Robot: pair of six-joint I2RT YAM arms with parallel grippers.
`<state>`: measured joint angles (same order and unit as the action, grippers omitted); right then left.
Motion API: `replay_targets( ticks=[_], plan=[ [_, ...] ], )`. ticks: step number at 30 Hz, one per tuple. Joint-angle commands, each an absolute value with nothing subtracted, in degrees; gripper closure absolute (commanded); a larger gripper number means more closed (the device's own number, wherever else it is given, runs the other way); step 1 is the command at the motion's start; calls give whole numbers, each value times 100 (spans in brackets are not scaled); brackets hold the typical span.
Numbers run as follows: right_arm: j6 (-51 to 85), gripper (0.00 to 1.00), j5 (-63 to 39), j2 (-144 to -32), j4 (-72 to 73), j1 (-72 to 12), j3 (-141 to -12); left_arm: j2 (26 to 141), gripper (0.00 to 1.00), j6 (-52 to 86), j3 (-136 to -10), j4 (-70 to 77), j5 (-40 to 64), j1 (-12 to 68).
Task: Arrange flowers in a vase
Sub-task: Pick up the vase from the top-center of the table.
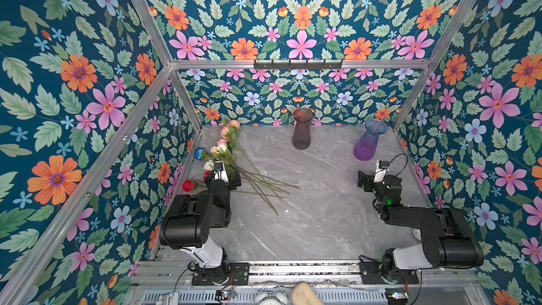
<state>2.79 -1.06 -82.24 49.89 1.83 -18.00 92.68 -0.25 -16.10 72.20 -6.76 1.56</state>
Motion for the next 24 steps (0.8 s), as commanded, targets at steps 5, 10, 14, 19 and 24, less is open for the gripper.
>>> replay_targets(
  ticks=[5,10,14,19,24],
  plan=[
    [295,1,-100,-8235,4988,189,-1811,9272,0,-35,-1626,7242,-686,158],
    [277,1,-15,-8227,5020,193,-1797,9272,0,-26,-1618,7256,-721,157],
    [228,1,1560,-6665,3803,-502,-1726,8411,0,-402,-1402,6876,-83,282],
    [3427,1,2365,-4636,736,-436,-2508,6693,0,-20,-1398,5766,-896,1209],
    [3651,4,734,-4223,-122,-271,-2861,6821,0,555,-1951,4842,-531,2010]
  ],
)
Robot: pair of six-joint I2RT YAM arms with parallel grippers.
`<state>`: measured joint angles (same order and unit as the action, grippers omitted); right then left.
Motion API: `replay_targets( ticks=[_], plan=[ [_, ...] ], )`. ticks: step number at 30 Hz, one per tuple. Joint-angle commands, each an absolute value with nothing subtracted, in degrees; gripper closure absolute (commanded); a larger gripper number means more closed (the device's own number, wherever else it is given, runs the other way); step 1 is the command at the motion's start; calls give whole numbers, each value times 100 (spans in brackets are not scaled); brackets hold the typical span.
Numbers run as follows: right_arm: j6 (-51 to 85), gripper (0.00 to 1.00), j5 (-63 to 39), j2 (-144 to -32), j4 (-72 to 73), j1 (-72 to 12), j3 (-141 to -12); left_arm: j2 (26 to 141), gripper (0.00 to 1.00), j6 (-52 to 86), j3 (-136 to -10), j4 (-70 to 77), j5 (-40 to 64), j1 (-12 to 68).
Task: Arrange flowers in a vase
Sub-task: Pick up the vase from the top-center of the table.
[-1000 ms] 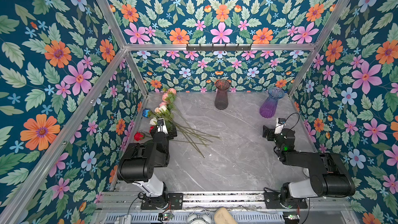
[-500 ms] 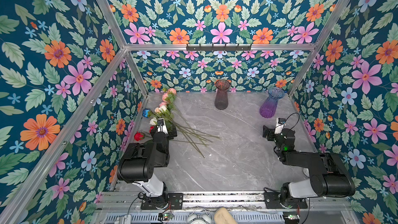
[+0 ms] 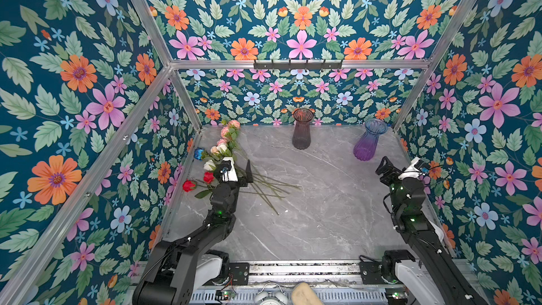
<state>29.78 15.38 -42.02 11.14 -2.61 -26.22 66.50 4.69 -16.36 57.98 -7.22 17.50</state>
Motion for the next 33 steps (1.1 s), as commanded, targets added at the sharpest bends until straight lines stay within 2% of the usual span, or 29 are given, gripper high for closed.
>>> replay_targets(
  ticks=[1,3,4,7,9,13,15,20,22,26,28,31,33],
  plan=[
    [3648,4,324,-4395,-317,-292,-3002,6983,0,451,-2158,4359,-774,2040],
    [3504,3,-309,-5000,-913,-567,-3445,7286,1,1135,-2438,3791,-2546,1947],
    [3380,6,-339,-5250,-1186,-849,-3677,7267,0,1310,-2603,3279,-2742,1791],
    [2731,7,495,-5975,-1569,-2433,-4259,6750,0,1378,-2197,3667,-2511,1559],
    [2411,7,531,-6712,-1719,-3274,-4812,6268,0,1654,-1715,4269,-1986,1428],
    [2026,8,-106,-8543,-2467,-4014,-6349,5951,0,2140,-1202,5058,-1700,1241],
    [1919,7,15,-9317,-2879,-4269,-7144,5924,0,2295,-1360,4687,-1814,1233],
    [1995,8,-162,-10807,-3446,-4245,-9024,6527,0,2713,-2061,3541,-1460,1221],
    [2031,12,-118,-11182,-3849,-4166,-9905,6762,0,2744,-2210,3464,-1194,1222],
    [2151,13,368,-11632,-4468,-3949,-11407,6617,0,2873,-1960,3769,-1036,1216],
    [2178,13,537,-11718,-4637,-3708,-11980,6428,0,2870,-1806,3933,-911,1214],
    [2439,14,215,-11858,-4833,-3086,-12695,6286,0,2830,-1797,3949,-643,1222],
    [2690,22,-133,-11971,-4964,-2639,-13064,6280,0,2819,-1851,3897,-506,1222]
  ],
)
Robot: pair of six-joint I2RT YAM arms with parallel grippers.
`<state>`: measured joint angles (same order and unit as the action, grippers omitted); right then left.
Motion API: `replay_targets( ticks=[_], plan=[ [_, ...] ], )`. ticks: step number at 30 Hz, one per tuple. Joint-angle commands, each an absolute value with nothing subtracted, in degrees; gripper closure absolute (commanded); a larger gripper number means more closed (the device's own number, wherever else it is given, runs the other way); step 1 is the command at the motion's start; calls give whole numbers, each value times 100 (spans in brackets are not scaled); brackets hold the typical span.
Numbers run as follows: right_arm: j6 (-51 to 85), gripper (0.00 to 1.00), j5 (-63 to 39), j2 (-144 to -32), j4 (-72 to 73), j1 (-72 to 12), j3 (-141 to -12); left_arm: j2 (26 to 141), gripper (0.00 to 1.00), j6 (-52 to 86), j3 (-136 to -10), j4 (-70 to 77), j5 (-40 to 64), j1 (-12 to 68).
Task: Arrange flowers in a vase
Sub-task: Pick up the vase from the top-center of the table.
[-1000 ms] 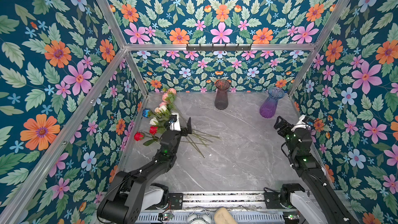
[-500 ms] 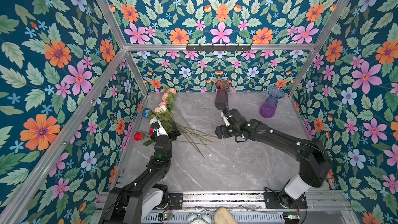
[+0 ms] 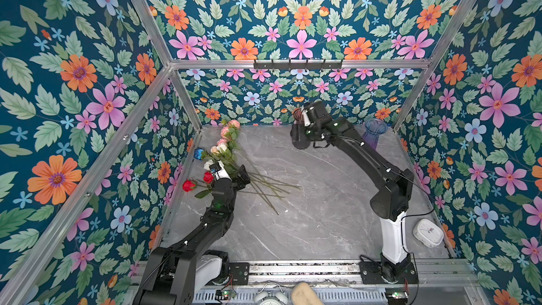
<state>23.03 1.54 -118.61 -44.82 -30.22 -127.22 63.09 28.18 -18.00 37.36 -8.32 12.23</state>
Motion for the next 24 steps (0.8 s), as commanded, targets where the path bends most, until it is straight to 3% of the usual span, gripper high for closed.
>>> replay_targets(
  ticks=[1,4,6,9,12,19,24],
  plan=[
    [2755,24,-280,-12007,-4954,-2480,-13164,6289,0,2822,-1879,3868,-461,1217],
    [2916,29,-828,-12306,-4999,-2059,-13615,6352,0,2821,-1941,3840,-360,1222],
    [3085,45,-1526,-12758,-5140,-1775,-14214,6436,1,2826,-1986,3823,-284,1222],
    [3203,46,-2442,-13361,-5133,-1548,-15037,6519,3,2839,-1986,3852,-246,1222],
    [3358,46,-2634,-13790,-5177,-1474,-15613,6565,3,2834,-2006,3843,-246,1222],
    [3853,48,-3310,-14224,-4431,-1371,-15496,6599,5,2830,-2030,3803,-281,1226],
    [4095,56,-3477,-14480,-4064,-1354,-15618,6704,6,2839,-2091,3783,-224,1218]
  ],
)
